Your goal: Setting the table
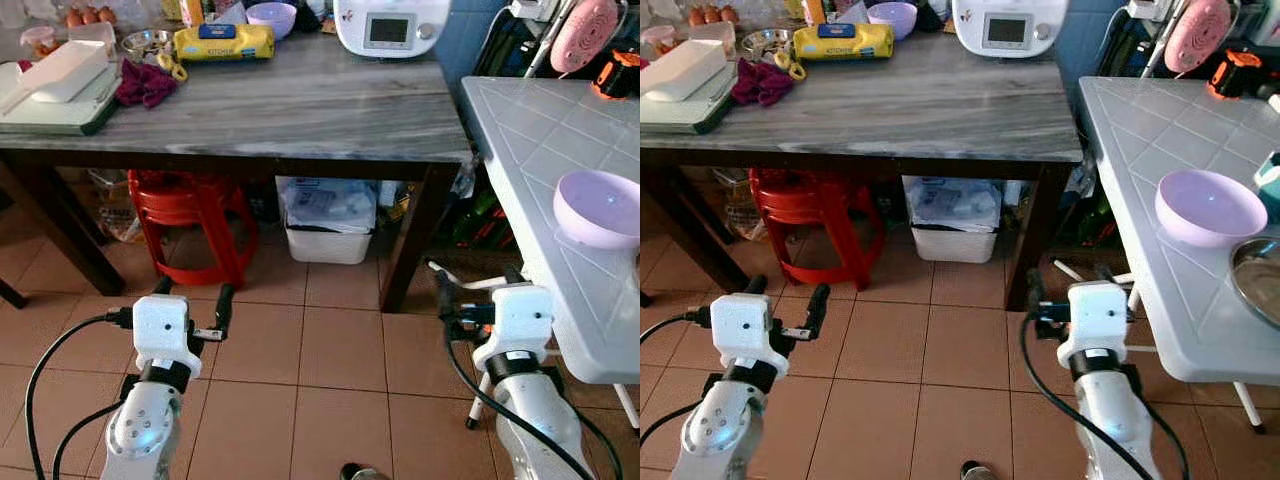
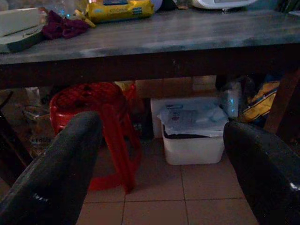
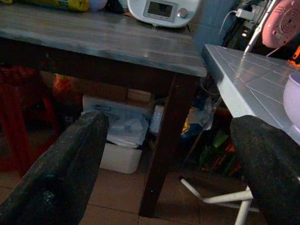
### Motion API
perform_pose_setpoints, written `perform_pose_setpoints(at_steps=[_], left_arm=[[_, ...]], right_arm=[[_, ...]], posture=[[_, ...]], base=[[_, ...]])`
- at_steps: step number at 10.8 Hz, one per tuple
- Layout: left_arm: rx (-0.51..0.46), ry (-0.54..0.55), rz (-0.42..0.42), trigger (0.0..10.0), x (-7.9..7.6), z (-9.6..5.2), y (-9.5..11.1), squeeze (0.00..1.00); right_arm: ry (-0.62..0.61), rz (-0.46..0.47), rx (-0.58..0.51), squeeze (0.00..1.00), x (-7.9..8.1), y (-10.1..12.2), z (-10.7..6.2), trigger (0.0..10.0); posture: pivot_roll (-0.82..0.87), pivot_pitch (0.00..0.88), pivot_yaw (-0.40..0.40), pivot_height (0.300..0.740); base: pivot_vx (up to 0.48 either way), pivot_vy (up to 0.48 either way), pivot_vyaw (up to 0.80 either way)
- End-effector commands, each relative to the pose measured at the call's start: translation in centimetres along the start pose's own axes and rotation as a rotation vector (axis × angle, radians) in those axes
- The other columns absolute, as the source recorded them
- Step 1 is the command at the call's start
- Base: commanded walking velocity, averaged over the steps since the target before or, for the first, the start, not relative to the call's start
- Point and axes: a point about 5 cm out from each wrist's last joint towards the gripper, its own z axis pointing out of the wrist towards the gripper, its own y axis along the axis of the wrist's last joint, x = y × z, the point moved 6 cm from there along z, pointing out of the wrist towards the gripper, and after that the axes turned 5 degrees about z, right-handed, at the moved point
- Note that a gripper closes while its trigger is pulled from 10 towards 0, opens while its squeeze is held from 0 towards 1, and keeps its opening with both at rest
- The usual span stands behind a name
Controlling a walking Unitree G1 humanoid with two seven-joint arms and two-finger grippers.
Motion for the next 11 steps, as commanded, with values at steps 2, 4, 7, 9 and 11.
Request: perform_pose_setpoints(at_steps=[2,4,7,9,11], left_arm=[[0.009,0.024,0.009,10.0,0.52,-0.06,0.26,0.00],[0.020,0.024,0.013,10.0,0.53,0.09,0.16,0.00],[0.032,0.024,0.014,10.0,0.64,0.10,-0.02,0.00],[0.035,0.023,0.017,10.0,0.79,0.06,-0.09,0.00],[0.038,0.022,0.025,10.0,0.98,0.12,-0.15,0.00]], right_arm=[[-0.004,0.008,0.000,0.00,-0.07,0.06,-0.03,10.0],[-0.008,0.012,0.001,0.00,-0.05,0.04,-0.08,10.0],[-0.012,0.019,0.007,0.00,-0.11,-0.12,0.00,10.0],[-0.012,0.026,0.013,0.00,0.09,-0.31,-0.03,10.0],[-0.014,0.031,0.017,0.00,0.12,-0.49,0.04,10.0]], posture=[[-0.08,0.160,0.044,0.740],[-0.08,0.161,0.045,0.740],[-0.08,0.165,0.047,0.740],[-0.07,0.164,0.048,0.740],[-0.07,0.163,0.052,0.740]], base=[[0.000,0.000,0.00],[-0.126,0.000,0.00],[-0.283,0.000,0.00],[-0.311,0.000,0.00],[-0.328,0.000,0.00]])
